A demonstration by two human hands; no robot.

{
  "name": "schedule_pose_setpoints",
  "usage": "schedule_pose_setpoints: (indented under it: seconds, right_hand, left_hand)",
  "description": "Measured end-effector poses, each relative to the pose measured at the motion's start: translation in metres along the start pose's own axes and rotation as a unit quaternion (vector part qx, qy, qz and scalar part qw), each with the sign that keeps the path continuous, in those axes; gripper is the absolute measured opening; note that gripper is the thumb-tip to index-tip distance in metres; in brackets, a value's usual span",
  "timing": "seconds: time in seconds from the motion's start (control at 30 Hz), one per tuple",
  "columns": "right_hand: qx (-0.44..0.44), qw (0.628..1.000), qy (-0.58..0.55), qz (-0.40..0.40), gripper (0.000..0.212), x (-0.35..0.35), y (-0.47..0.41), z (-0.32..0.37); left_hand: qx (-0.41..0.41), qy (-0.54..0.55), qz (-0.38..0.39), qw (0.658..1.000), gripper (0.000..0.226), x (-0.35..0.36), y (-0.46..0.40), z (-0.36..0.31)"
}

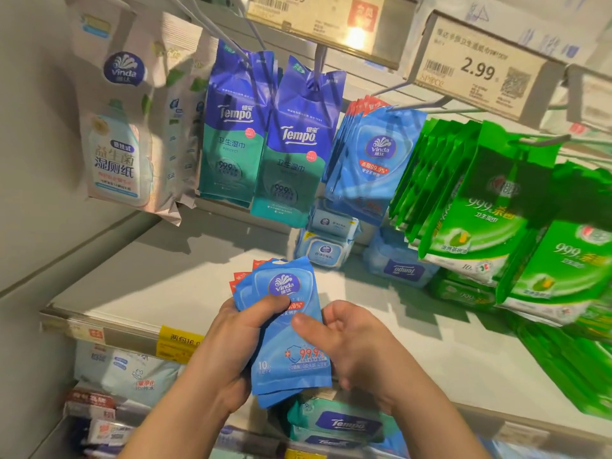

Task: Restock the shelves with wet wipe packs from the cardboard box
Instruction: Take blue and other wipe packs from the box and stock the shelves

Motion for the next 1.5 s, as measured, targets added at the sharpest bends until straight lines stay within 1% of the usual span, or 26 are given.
schedule_pose_setpoints:
  seconds: [0.07, 0.13, 0.23, 0.27, 0.3, 0.4, 0.43, 0.57, 0.63, 0.73, 0.8, 0.9, 0.97, 1.07, 1.23, 1.3, 1.37, 1.5]
  right_hand:
    - [-0.005, 1.000, -0.002, 0.007, 0.057, 0.001, 0.002, -0.005]
    - [-0.008, 1.000, -0.025, 0.009, 0.052, 0.001, 0.003, -0.007]
    - [-0.008, 0.999, -0.044, 0.007, 0.065, 0.005, 0.004, -0.007]
    - [-0.006, 0.998, -0.063, 0.001, 0.066, 0.006, 0.004, -0.009]
    - [-0.003, 0.996, -0.083, -0.008, 0.062, 0.006, 0.004, -0.010]
    - [-0.002, 0.992, -0.121, -0.043, 0.031, 0.001, 0.007, -0.010]
    - [-0.002, 0.990, -0.128, -0.055, 0.028, -0.002, 0.008, -0.011]
    - [-0.019, 0.987, -0.140, -0.076, 0.036, -0.007, 0.009, -0.017]
    - [-0.022, 0.987, -0.145, -0.058, 0.036, -0.008, 0.012, -0.018]
    - [-0.029, 0.989, -0.145, -0.021, 0.042, -0.008, 0.016, -0.021]
    - [-0.041, 0.987, -0.150, -0.041, 0.038, -0.013, 0.016, -0.022]
    - [-0.075, 0.982, -0.143, -0.100, 0.033, -0.024, 0.017, -0.020]
    - [-0.096, 0.974, -0.152, -0.139, 0.028, -0.031, 0.018, -0.018]
    - [-0.127, 0.956, -0.197, -0.178, 0.025, -0.041, 0.020, -0.011]
    - [-0.208, 0.929, -0.182, -0.248, 0.017, -0.062, 0.033, 0.014]
    - [-0.239, 0.913, -0.181, -0.276, 0.019, -0.069, 0.039, 0.028]
    - [-0.267, 0.894, -0.204, -0.297, 0.026, -0.075, 0.044, 0.041]
    - [-0.325, 0.866, -0.225, -0.307, 0.022, -0.083, 0.048, 0.063]
  left_hand:
    - [0.010, -0.006, -0.004, 1.000, 0.024, 0.000, -0.001, 0.001]
    - [0.018, -0.009, -0.007, 1.000, 0.027, -0.001, -0.001, 0.003]
    - [0.025, -0.004, -0.009, 1.000, 0.026, 0.000, -0.001, 0.004]
    - [0.027, -0.002, -0.007, 1.000, 0.024, 0.000, -0.002, 0.004]
    - [0.028, 0.001, -0.004, 1.000, 0.021, 0.001, -0.001, 0.004]
    - [0.025, 0.010, 0.003, 1.000, 0.016, 0.001, -0.002, 0.006]
    - [0.025, 0.011, 0.005, 1.000, 0.016, 0.001, -0.002, 0.006]
    - [0.034, 0.006, 0.010, 0.999, 0.018, -0.001, -0.004, 0.008]
    - [0.042, 0.004, 0.009, 0.999, 0.021, -0.001, -0.005, 0.007]
    - [0.055, 0.006, 0.014, 0.998, 0.036, -0.001, -0.006, 0.007]
    - [0.063, 0.009, 0.026, 0.998, 0.040, 0.001, -0.007, 0.008]
    - [0.075, 0.027, 0.029, 0.996, 0.039, 0.005, -0.009, 0.008]
    - [0.082, 0.034, 0.020, 0.996, 0.032, 0.004, -0.011, 0.006]
    - [0.075, 0.034, 0.001, 0.997, 0.023, 0.000, -0.013, 0.003]
    - [0.060, 0.041, -0.013, 0.997, 0.023, -0.003, -0.014, 0.003]
    - [0.053, 0.045, -0.017, 0.997, 0.021, -0.004, -0.015, 0.003]
    - [0.047, 0.043, -0.018, 0.998, 0.019, -0.004, -0.015, 0.003]
    - [0.040, 0.039, -0.023, 0.998, 0.013, -0.004, -0.014, 0.001]
Point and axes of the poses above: each hand's wrist, its own y-axis away from the middle knuckle, its own x-axis out of the palm, z = x × y, the point moved 7 cm from there along -y, towards the middle knuckle, and after that the axes turned 14 degrees about -x, right-handed, at the moved point
